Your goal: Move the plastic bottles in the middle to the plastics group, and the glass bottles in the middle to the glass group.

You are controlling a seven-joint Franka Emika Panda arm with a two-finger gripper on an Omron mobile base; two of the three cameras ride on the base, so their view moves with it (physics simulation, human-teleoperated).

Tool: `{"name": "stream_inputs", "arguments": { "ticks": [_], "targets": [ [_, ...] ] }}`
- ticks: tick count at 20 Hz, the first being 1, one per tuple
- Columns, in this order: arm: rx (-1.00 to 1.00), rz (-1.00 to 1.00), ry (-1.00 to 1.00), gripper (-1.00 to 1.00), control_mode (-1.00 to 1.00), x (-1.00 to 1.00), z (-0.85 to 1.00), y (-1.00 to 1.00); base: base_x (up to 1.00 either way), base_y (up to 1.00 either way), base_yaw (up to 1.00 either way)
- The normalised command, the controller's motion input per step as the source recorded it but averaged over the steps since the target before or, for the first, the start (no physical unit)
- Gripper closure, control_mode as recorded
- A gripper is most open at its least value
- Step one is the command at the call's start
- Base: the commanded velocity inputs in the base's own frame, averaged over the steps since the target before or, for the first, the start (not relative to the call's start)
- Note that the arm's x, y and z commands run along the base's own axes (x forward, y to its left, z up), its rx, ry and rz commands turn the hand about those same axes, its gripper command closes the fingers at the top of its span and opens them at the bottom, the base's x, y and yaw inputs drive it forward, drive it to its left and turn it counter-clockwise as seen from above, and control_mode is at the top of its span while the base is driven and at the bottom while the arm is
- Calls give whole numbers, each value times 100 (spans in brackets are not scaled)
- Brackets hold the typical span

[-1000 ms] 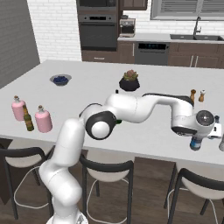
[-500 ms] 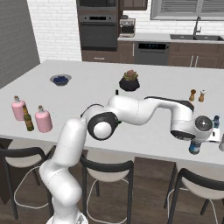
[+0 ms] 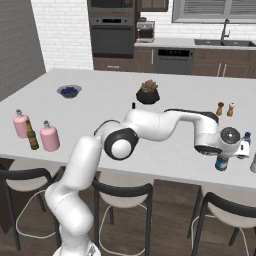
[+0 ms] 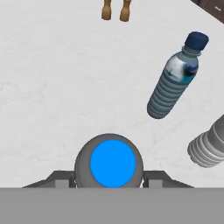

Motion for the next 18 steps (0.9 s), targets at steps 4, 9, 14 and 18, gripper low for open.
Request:
{"name": "stream_inputs", "arguments": {
  "ticks": [4, 9, 14, 18],
  "targets": [
    [0, 0, 0, 100, -100, 16, 3, -6, 0, 0, 0],
    [0, 0, 0, 100, -100, 0, 2, -11, 0, 0, 0],
    [0, 0, 0, 100, -100, 0, 0, -13, 0, 0, 0],
    [0, 0, 0, 100, -100, 0, -1, -7, 0, 0, 0]
  ]
}}
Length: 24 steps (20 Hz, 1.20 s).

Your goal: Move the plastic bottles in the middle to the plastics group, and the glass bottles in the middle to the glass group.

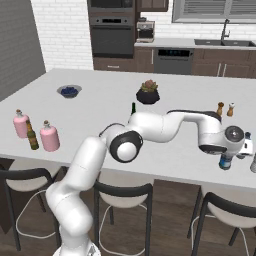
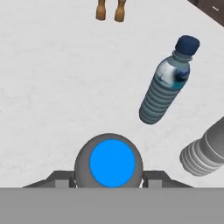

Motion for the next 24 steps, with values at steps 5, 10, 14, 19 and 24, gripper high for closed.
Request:
{"name": "stream_inputs", "arguments": {
  "ticks": [5, 10, 14, 19, 24],
  "targets": [
    [0, 0, 0, 100, -100, 0, -23, 0, 0, 0, 0],
    [0, 0, 4, 100, -100, 3, -8, 0, 0, 0, 0],
    [0, 0, 11, 100, -100, 4, -1, 0, 0, 0, 0],
    [1, 0, 1, 100, -100, 0, 0, -1, 0, 0, 0],
    [9, 0, 6, 100, -100, 7, 0, -12, 0, 0, 0]
  ]
}}
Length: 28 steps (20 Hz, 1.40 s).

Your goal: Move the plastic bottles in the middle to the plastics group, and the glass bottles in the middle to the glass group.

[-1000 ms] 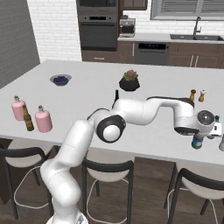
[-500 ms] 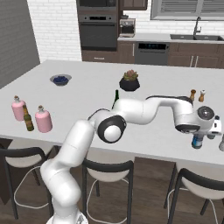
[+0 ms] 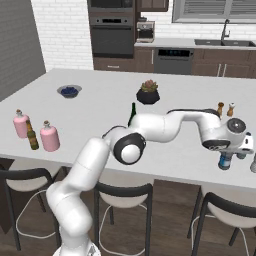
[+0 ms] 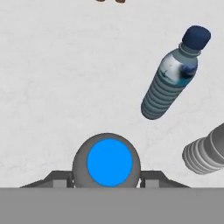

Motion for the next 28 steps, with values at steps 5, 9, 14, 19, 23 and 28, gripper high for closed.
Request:
{"name": "stream_inputs", "arguments": {
  "ticks": [5, 9, 14, 19, 23, 28],
  "targets": [
    [6, 0, 6, 100, -100, 7, 0, -7, 0, 0, 0],
    [4, 0, 0, 100, -100, 1, 0, -6, 0, 0, 0],
    [0, 0, 0, 100, -100, 0, -3, 0, 0, 0, 0],
    [0, 0, 0, -100, -100, 0, -2, 0, 0, 0, 0],
    [0, 0, 0, -100, -100, 0, 0, 0, 0, 0, 0],
    [0, 0, -5, -100, -100, 0, 0, 1, 0, 0, 0]
  ]
}}
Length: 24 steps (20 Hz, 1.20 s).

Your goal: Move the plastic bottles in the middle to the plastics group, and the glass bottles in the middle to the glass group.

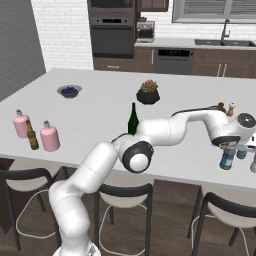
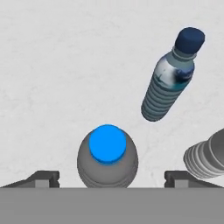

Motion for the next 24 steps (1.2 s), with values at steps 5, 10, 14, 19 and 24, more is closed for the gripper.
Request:
{"name": "stream_inputs", "arguments": {
  "ticks": [5, 10, 14, 19, 24],
  "targets": [
    [0, 0, -12, -100, -100, -14, 12, 20, 0, 0, 0],
    [-3, 0, -10, -100, -100, -13, 50, 37, 0, 0, 0],
    [-8, 0, 0, -100, -100, -12, 69, 42, 0, 0, 0],
    [-4, 0, 0, -100, -100, -26, 20, 75, 0, 0, 0],
    [0, 0, 0, -100, -100, -20, 0, 83, 0, 0, 0]
  ]
}}
